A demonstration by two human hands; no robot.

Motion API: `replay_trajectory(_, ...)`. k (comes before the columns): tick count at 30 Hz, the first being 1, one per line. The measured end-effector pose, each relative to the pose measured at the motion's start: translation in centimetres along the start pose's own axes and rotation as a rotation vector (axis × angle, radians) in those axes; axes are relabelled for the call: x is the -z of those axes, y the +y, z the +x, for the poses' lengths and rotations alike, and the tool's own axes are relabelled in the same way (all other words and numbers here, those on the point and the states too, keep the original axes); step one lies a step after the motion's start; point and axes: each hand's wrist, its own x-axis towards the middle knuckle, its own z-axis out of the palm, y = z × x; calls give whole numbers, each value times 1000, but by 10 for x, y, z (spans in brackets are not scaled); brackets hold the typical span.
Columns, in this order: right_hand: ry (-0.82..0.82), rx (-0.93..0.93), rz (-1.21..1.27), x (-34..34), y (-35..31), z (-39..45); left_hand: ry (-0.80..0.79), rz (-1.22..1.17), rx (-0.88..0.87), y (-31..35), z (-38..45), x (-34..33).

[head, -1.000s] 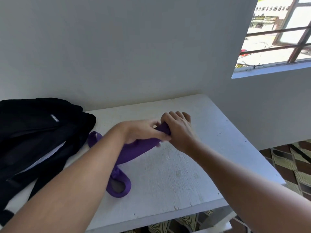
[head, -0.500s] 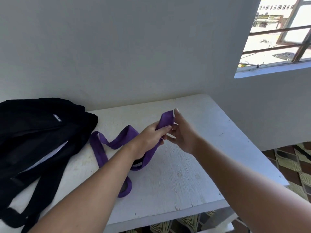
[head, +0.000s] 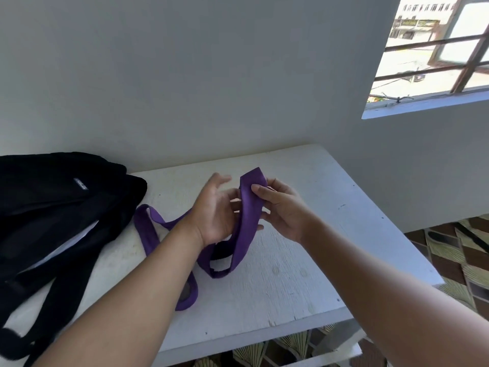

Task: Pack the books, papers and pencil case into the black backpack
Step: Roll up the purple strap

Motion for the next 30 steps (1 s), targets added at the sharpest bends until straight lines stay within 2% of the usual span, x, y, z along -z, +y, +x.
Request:
replay_trajectory(1,-38,-6,-10,0,-1,-2,80,-12,13,3,4,4)
replay_trajectory(3,-115,-26,-66,0,-3,-8,211,119,25,3,13,8)
replay_trajectory(6,-169,-39,-145,-1,-5,-14,151,129,5,-2,23,4)
replay_trajectory(11,10,-50,-253,8,-2,-15,287,-150,-284,-3,29,0)
replay_trajectory(14,46,-3,-185,8,-5,-16,271,-96,-333,-1,25,0)
replay_trajectory(18,-2,52,-100,-2,-11,-14,70,-79,-214,-2,19,-8)
replay_trajectory(20,-16,52,-72,-6,-10,-11,41,-136,-191,0,19,-7)
replay_trajectory(23,-14,48,-48,-8,-10,-9,170,-138,-245,2,21,-6)
replay_trajectory(26,-18,42,-27,-9,-11,-8,380,59,-420,6,21,-2)
replay_trajectory(29,-26,24,-34,-12,-13,-7,657,293,-608,15,18,6)
replay_trajectory(30,-27,19,-37,-13,-13,-6,690,371,-662,18,18,8)
